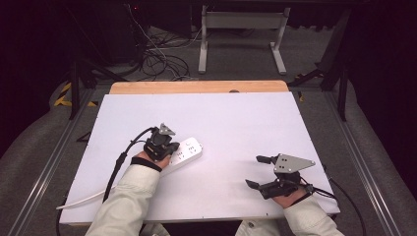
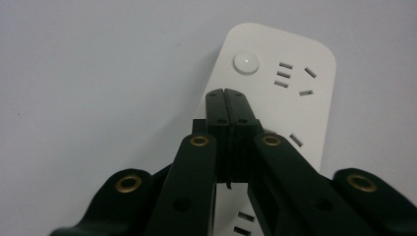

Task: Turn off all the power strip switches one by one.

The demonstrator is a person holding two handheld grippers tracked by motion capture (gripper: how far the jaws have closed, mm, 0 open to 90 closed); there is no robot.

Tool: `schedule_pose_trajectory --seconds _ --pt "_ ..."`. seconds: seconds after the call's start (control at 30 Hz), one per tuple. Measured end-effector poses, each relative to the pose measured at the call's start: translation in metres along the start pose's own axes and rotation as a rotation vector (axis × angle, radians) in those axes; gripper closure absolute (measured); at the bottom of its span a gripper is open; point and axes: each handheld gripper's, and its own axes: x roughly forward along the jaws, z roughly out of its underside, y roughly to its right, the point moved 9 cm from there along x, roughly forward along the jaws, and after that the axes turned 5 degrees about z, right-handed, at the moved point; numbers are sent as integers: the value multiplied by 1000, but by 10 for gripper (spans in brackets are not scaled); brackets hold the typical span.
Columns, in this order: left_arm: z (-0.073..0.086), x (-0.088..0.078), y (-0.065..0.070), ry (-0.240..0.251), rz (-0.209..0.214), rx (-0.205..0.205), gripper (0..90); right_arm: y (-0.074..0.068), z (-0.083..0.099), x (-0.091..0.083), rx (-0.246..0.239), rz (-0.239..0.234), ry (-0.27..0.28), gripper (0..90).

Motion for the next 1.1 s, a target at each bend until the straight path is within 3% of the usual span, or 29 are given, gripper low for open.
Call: schedule_pose_trajectory --seconds 0.43,0.57,0.6,0.63,0.7,0.73,0.8,1.0,1.1 --pt "0 1 1 8 -7 1 900 0 0 0 1 -1 0 135" --pt "1 0 2 7 14 -8 900 -1 0 0 1 -2 1 134" --pt "1 0 4 3 40 -12 900 -1 0 0 0 -1 0 135" --pt "1 0 4 4 36 -4 900 -1 0 0 0 -1 0 135" --pt "1 1 5 8 -24 24 900 -1 0 0 3 -1 -2 134" --pt "0 2 5 9 -29 23 900 -1 0 0 3 -1 -2 135" --pt "0 2 4 12 -8 6 900 -1 0 0 0 -1 2 135" --pt "1 2 4 13 -9 2 900 -1 1 1 6 -3 -3 135" --pt "1 3 5 9 -34 6 900 -2 1 0 6 -2 -2 135"
